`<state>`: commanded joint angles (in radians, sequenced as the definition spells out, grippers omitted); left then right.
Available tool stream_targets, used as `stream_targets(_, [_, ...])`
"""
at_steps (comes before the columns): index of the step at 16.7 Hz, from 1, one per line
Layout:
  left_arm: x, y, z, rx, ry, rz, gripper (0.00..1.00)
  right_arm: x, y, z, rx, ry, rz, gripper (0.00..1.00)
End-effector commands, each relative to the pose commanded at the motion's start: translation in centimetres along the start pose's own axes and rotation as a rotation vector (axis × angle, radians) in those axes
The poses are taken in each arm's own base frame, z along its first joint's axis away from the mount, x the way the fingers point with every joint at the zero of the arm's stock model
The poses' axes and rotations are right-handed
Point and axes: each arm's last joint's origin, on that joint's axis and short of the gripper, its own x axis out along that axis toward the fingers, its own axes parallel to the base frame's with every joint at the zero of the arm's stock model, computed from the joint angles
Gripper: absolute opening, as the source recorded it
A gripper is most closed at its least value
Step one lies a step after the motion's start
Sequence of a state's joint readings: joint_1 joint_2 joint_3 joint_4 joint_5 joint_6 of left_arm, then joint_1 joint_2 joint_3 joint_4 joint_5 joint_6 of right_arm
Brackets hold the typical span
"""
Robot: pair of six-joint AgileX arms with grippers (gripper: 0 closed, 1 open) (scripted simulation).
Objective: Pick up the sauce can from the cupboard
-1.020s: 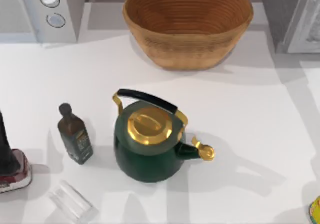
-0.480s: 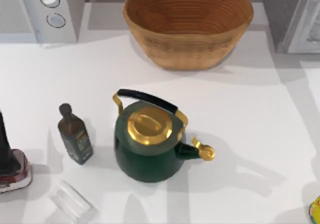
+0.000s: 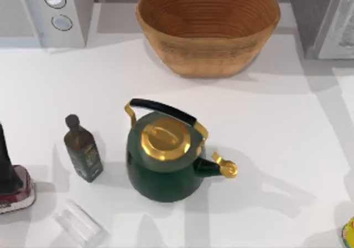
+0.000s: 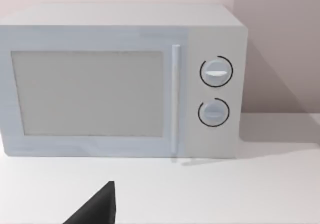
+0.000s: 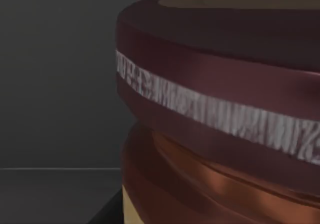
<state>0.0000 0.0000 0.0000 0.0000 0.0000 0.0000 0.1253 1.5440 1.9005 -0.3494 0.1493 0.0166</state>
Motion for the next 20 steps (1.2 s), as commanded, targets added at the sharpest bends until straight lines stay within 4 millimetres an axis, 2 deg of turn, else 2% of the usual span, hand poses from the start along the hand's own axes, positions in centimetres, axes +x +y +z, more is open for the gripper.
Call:
stream_targets(2, [0.0,0.0,0.0,0.0,0.0,0.0,1.0,-0.4,0.1,0.2,-0.001,0.003,-0.001,0.0])
stream_targets(4, [0.0,0.0,0.0,0.0,0.0,0.0,1.0,-2.1,0.4,1.1,-0.002,0.008,-0.003,0.0])
stream_targets(6, [0.0,0.0,0.0,0.0,0.0,0.0,1.0,-4.8,0.8,2.4,-0.002,0.008,-0.003,0.0])
stream_targets(10, [0.0,0.0,0.0,0.0,0.0,0.0,1.0,-11.8,0.9,4.9,-0.001,0.002,-0.003,0.0])
stream_targets(12, [0.0,0.0,0.0,0.0,0.0,0.0,1.0,-14.9,0.6,5.7,0.0,0.0,-0.002,0.0])
stream_targets(14, [0.0,0.0,0.0,0.0,0.0,0.0,1.0,-17.1,0.2,6.1,0.0,0.0,-0.001,0.0])
stream_targets(16, [0.0,0.0,0.0,0.0,0.0,0.0,1.0,-17.9,0.0,6.2,0.0,0.0,0.0,0.0])
stream_targets(20, [0.0,0.0,0.0,0.0,0.0,0.0,1.0,-17.8,0.0,6.1,0.001,0.001,-0.002,0.0])
